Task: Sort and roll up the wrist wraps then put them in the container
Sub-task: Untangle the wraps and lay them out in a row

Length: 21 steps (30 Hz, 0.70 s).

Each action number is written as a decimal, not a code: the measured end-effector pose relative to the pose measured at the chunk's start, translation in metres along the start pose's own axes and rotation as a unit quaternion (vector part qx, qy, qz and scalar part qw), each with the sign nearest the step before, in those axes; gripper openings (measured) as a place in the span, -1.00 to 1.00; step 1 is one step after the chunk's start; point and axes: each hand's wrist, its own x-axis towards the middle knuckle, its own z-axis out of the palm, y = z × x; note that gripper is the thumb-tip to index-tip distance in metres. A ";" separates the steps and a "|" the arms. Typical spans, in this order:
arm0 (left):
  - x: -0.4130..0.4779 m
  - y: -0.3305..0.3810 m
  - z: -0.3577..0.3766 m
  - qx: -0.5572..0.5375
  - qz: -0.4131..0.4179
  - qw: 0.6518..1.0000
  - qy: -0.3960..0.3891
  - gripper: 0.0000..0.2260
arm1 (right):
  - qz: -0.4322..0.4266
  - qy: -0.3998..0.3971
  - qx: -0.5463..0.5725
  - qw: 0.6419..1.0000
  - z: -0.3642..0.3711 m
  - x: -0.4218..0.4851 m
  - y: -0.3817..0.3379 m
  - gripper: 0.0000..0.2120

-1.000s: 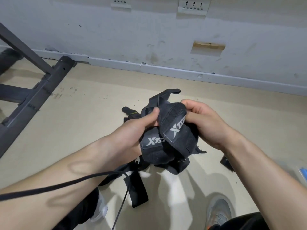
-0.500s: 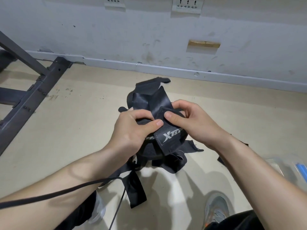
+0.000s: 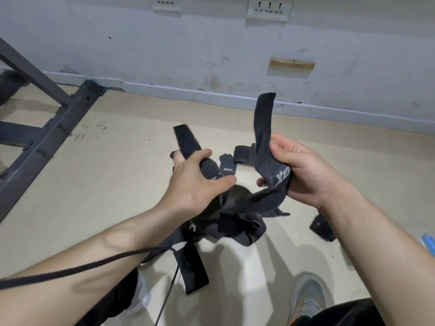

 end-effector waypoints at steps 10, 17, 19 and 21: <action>0.021 0.008 -0.038 -0.259 0.061 0.962 0.053 -0.54 | -0.041 0.089 -0.157 0.983 -0.007 0.011 0.008 -0.91; 0.034 0.006 -0.032 -0.470 -0.063 0.881 -0.015 -0.36 | -0.043 0.038 -0.134 0.989 0.006 0.010 0.010 -0.95; 0.032 0.008 -0.032 -0.471 -0.063 0.878 -0.055 -0.61 | -0.053 0.031 -0.140 0.988 0.009 0.010 0.011 -0.93; 0.030 0.009 -0.030 -0.447 -0.050 0.889 -0.088 -0.76 | -0.078 0.026 -0.169 0.982 0.011 0.009 0.011 -0.95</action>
